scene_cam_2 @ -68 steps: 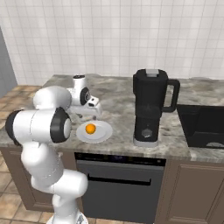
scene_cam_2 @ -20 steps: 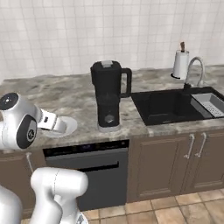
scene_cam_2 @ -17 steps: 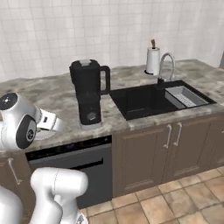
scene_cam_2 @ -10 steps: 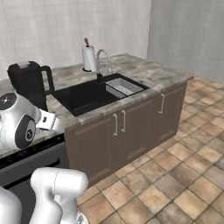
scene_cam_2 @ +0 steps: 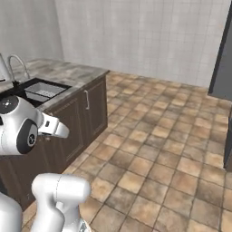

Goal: Pick the orange and peach from the fridge and place them on the plate next to the blender to make a fruit smoothie.

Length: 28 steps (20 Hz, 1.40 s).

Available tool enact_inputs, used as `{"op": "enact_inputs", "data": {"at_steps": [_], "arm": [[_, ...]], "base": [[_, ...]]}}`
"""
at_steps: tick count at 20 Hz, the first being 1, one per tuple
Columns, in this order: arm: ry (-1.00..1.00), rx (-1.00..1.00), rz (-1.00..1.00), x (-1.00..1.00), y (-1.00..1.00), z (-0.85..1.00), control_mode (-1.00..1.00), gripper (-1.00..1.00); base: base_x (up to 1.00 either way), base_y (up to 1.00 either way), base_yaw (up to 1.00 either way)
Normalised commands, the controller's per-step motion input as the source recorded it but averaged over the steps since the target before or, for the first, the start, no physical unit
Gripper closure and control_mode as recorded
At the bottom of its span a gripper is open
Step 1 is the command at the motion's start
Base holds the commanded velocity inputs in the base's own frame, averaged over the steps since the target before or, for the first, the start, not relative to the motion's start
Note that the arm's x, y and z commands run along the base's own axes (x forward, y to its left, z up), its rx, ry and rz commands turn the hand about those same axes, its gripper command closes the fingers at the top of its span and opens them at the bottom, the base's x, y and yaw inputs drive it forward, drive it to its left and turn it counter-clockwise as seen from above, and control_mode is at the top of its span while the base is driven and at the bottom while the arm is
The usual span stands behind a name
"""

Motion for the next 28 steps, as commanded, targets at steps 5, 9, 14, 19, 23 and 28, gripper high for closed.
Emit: {"op": "enact_inputs", "data": {"at_steps": [5, 9, 14, 19, 23, 28], "arm": [[0.00, 0.00, 0.00, 0.00, 0.00, 0.00, 1.00, -1.00], [0.00, 0.00, 0.00, 0.00, 0.00, 0.00, 1.00, -1.00], [0.00, 0.00, 0.00, 0.00, 0.00, 0.00, 1.00, -1.00], [0.00, 0.00, 0.00, 0.00, 0.00, 0.00, 1.00, -1.00], [0.00, 0.00, 0.00, 0.00, 0.00, 0.00, 1.00, -1.00], [0.00, 0.00, 0.00, 0.00, 0.00, 0.00, 1.00, -1.00]], "base": [[0.81, -0.47, -0.42], [1.00, -0.04, -0.14], [1.00, 0.08, -0.07], [1.00, 0.19, -0.09], [1.00, 0.26, -0.11], [1.00, 0.38, -0.14]]}}
